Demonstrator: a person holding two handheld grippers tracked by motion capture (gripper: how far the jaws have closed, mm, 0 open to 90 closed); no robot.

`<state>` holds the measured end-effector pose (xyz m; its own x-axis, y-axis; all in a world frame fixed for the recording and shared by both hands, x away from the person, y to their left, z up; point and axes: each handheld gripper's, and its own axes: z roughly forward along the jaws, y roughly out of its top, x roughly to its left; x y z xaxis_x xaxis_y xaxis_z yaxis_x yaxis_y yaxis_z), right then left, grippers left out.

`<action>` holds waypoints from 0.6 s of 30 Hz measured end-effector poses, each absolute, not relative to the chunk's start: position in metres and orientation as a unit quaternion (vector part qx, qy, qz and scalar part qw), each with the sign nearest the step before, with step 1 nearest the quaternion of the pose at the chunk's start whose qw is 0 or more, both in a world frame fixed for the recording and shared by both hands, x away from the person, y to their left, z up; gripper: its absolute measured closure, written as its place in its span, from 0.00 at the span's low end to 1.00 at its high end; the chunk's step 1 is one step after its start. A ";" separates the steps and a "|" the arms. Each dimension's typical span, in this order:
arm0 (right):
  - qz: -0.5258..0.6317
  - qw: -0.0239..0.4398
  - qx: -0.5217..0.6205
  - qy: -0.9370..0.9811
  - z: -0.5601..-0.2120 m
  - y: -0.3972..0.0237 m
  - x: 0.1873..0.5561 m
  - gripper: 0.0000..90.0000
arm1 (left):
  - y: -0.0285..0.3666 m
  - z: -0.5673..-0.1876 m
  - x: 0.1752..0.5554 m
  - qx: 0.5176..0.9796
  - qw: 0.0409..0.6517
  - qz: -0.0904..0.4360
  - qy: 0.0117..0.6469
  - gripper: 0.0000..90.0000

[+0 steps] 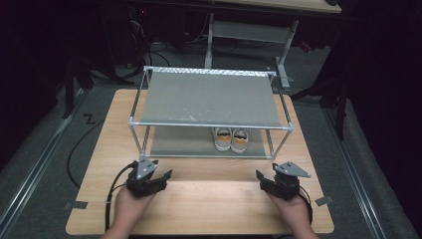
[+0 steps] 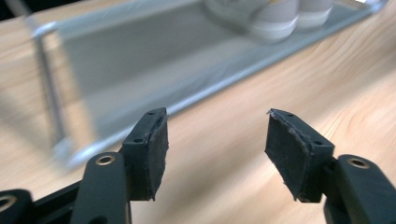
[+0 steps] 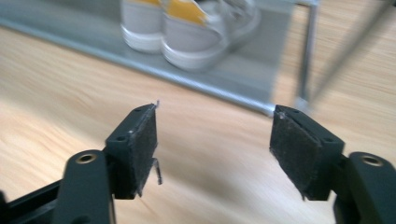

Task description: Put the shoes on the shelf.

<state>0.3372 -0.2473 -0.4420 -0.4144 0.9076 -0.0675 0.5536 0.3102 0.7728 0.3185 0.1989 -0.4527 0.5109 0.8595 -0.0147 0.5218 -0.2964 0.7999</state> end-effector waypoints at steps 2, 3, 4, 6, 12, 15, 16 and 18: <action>0.326 0.263 0.486 0.767 -0.447 -0.258 0.330 0.32 | 0.214 -0.460 0.313 0.777 0.381 0.221 0.450 0.41; 0.321 0.267 0.496 0.761 -0.450 -0.263 0.325 0.31 | 0.219 -0.465 0.311 0.775 0.375 0.225 0.456 0.41; 0.321 0.276 0.506 0.751 -0.455 -0.268 0.319 0.32 | 0.223 -0.471 0.311 0.772 0.369 0.224 0.468 0.41; 0.320 0.262 0.519 0.748 -0.461 -0.278 0.316 0.30 | 0.229 -0.475 0.317 0.759 0.369 0.213 0.492 0.40; 0.309 0.261 0.537 0.740 -0.460 -0.294 0.321 0.30 | 0.218 -0.470 0.322 0.764 0.379 0.241 0.464 0.38; 0.316 0.261 0.549 0.729 -0.459 -0.300 0.320 0.30 | 0.214 -0.469 0.321 0.765 0.382 0.239 0.460 0.37; 0.316 0.260 0.549 0.728 -0.459 -0.301 0.320 0.30 | 0.214 -0.468 0.321 0.764 0.384 0.237 0.461 0.37; 0.315 0.258 0.552 0.728 -0.460 -0.301 0.320 0.30 | 0.213 -0.468 0.319 0.762 0.388 0.235 0.462 0.37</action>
